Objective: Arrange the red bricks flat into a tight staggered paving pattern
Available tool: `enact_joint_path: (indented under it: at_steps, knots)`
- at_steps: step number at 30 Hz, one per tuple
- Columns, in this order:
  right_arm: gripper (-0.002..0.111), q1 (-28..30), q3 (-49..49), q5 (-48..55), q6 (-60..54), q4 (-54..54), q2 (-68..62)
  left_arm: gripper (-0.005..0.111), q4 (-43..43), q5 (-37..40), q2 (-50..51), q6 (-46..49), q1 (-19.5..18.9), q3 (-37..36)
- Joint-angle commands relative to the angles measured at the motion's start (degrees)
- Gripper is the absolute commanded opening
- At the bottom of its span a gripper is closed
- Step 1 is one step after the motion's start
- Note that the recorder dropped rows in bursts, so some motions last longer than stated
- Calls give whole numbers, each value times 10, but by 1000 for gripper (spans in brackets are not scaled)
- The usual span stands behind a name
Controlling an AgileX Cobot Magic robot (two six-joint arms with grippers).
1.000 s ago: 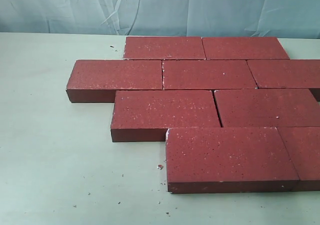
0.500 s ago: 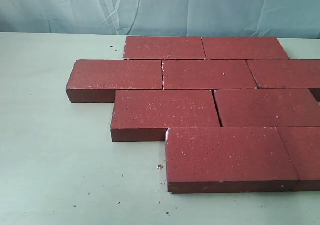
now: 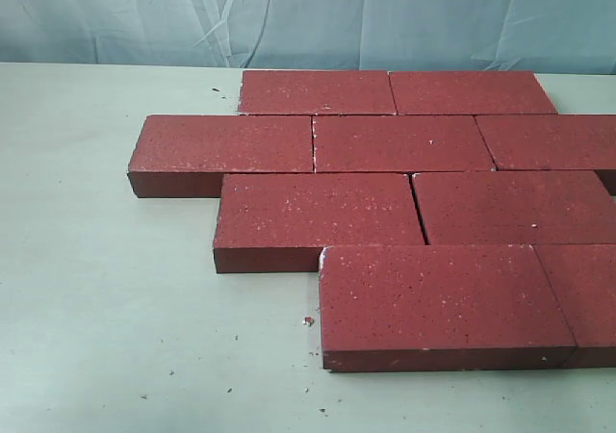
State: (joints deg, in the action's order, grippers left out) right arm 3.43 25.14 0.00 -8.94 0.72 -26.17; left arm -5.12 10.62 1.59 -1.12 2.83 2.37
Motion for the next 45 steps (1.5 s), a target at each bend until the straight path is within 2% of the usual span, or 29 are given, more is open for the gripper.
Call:
enact_joint_path:
  at_steps: [1, 4, 41, 45]
  knots:
    - [-1, -2, -3, -4, 0, 1, 3, 0, 19, -4, -16, -1, 1, -24]
    - [-1, -2, -3, -4, 0, 1, 3, 0, 32, 31, -16, -1, 1, -24]
    - [-1, -2, -3, -4, 0, 10, 3, 0, 30, 27, -16, 0, 1, -24]
    - [-1, 6, -3, 4, 0, 38, 4, 0, 29, 27, -16, 0, 1, -24]
